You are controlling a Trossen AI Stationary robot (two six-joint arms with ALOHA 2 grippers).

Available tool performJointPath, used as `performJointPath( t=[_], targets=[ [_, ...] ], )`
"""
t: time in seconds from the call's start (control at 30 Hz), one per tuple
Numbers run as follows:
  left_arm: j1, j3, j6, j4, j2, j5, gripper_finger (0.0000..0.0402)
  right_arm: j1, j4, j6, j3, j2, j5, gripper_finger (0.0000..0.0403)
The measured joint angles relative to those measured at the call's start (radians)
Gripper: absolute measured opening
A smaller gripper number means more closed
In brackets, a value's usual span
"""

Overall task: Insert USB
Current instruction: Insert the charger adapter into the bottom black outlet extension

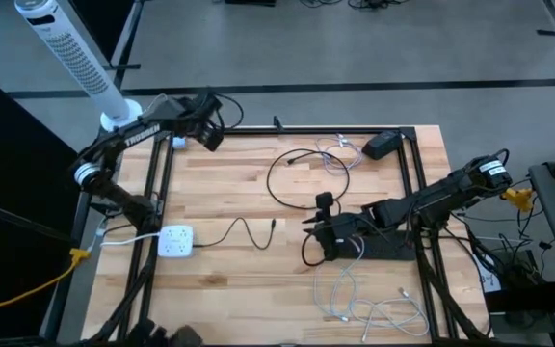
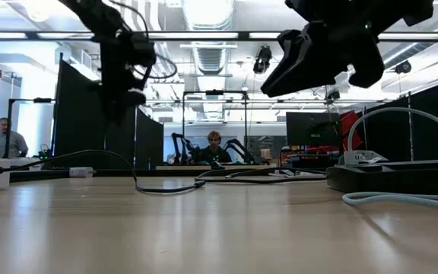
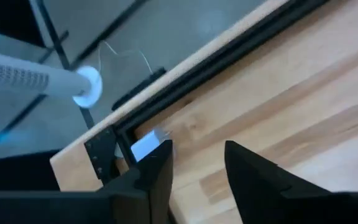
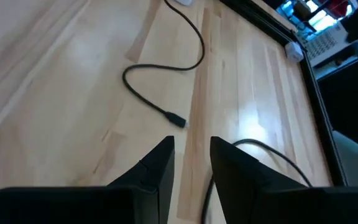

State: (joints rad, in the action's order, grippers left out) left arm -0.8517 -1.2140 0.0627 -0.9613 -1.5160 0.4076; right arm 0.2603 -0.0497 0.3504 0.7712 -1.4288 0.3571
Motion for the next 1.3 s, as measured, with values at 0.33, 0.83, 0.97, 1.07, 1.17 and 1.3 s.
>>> performJointPath(
  t=[0.33, 0.83, 0.97, 1.07, 1.17, 1.3],
  targets=[
    [-0.035, 0.001, -0.426, -0.088, -0.186, 0.089, 0.0203, -0.064, -0.002, 0.087, -0.018, 0.000, -0.182, 0.0074],
    [-0.151, -0.014, -0.507, -0.158, -0.440, 0.340, 0.0240, -0.169, -0.004, 0.089, -0.069, 0.000, -0.290, 0.0048],
    [-0.151, -0.014, -0.491, -0.134, -0.463, 0.296, 0.0235, -0.169, -0.015, 0.092, -0.069, 0.000, -0.291, 0.0052],
    [-0.152, -0.011, -0.497, -0.084, -0.485, 0.289, 0.0218, -0.169, -0.016, 0.091, -0.069, 0.000, -0.291, 0.0058],
    [-0.158, -0.010, -0.506, -0.038, -0.498, 0.293, 0.0195, -0.169, -0.016, 0.087, -0.069, 0.000, -0.291, 0.0064],
    [-0.168, -0.010, -0.508, -0.035, -0.507, 0.303, 0.0157, -0.169, -0.016, 0.083, -0.069, 0.000, -0.291, 0.0069]
  ],
)
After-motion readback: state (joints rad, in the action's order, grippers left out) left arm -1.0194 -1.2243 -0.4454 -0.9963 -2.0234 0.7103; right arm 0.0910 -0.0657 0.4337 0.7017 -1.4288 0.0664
